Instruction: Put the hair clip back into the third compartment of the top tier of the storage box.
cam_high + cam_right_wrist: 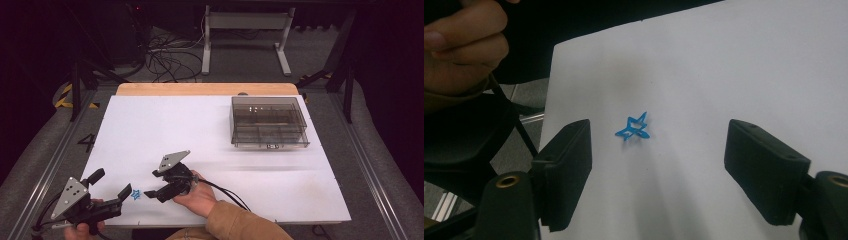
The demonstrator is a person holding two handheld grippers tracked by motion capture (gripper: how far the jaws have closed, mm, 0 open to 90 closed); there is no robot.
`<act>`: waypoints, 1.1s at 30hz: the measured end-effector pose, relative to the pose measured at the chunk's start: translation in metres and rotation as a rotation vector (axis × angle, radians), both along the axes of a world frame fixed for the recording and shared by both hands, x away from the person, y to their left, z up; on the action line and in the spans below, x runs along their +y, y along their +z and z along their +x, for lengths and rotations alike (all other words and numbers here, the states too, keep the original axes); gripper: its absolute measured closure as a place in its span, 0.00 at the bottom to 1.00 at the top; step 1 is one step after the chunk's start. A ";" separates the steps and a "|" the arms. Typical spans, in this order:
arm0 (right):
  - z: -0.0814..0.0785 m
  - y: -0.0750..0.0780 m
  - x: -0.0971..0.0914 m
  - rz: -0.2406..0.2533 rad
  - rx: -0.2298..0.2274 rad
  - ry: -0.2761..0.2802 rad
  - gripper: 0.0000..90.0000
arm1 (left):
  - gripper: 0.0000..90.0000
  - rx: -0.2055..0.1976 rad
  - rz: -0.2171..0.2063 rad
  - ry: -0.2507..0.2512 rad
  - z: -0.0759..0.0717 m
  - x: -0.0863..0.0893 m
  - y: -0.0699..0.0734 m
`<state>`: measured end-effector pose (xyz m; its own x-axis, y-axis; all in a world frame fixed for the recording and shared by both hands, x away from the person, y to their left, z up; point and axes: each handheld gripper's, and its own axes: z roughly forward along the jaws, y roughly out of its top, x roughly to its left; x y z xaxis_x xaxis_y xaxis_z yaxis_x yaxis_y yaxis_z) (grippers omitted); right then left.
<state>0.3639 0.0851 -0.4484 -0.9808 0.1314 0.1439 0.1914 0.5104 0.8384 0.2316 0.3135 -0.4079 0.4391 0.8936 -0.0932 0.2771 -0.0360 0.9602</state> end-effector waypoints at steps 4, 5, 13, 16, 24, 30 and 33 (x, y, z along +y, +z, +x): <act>0.000 -0.003 0.005 -0.011 -0.001 0.004 0.34 | 0.02 -0.001 0.001 -0.003 0.000 0.000 0.000; 0.000 -0.004 0.006 -0.011 -0.003 0.004 0.34 | 0.02 -0.001 0.001 -0.004 0.000 0.000 0.000; 0.000 -0.010 0.017 -0.027 -0.005 0.008 0.37 | 0.02 0.001 -0.001 -0.003 0.000 0.001 0.000; 0.000 -0.013 0.020 -0.035 -0.008 0.010 0.39 | 0.02 0.000 -0.003 -0.003 0.001 0.001 0.000; -0.002 -0.017 0.030 -0.050 -0.018 0.015 0.46 | 0.02 0.003 -0.001 -0.004 0.001 0.001 0.000; -0.003 -0.018 0.039 -0.060 -0.014 0.018 0.50 | 0.02 0.003 -0.002 -0.005 0.001 0.000 0.000; -0.004 -0.019 0.043 -0.073 -0.018 0.018 0.54 | 0.02 0.003 -0.002 -0.004 0.001 0.000 0.000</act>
